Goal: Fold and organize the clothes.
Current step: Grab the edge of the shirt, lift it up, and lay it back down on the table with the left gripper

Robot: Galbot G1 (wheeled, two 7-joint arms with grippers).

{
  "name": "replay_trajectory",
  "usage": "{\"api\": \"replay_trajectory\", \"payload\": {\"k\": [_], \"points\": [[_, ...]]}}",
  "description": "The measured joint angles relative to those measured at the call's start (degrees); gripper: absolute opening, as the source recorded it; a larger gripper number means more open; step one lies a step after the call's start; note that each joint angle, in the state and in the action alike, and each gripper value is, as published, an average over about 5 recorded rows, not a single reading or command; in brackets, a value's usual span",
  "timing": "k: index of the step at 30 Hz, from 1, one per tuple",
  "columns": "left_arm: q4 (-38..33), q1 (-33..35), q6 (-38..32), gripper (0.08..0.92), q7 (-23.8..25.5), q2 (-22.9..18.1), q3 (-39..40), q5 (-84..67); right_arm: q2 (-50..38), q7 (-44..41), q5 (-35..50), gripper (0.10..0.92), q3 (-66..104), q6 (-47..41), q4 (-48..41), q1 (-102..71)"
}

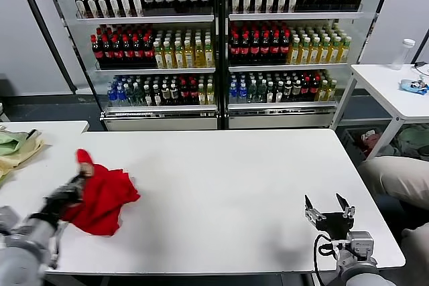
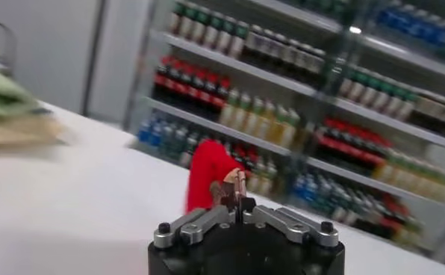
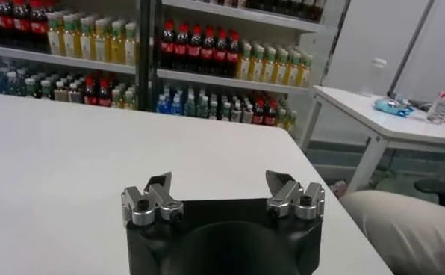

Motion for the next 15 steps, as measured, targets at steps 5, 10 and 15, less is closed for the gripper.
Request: {"api": "replay_trajectory", "payload": {"k": [5, 10, 15], "points": [[-0.54, -2.86, 0.06, 0.097, -1.09, -8.10, 15.48, 7.10, 0.31, 0.00, -0.41, 0.823, 0.19, 0.00, 0.20, -0.64], [0.75, -8.06, -0.52, 0.187, -2.82, -15.41, 29.10, 11.35, 0.12, -0.06, -0.55, 0.823, 0.60, -0.01, 0.43, -1.12], [0.91, -14.55, -1.33, 0.334, -4.77, -17.25, 34.85, 12.72, -0.27, -0.12, -0.44, 0.823, 0.50, -0.07, 0.06, -0.64]]}}
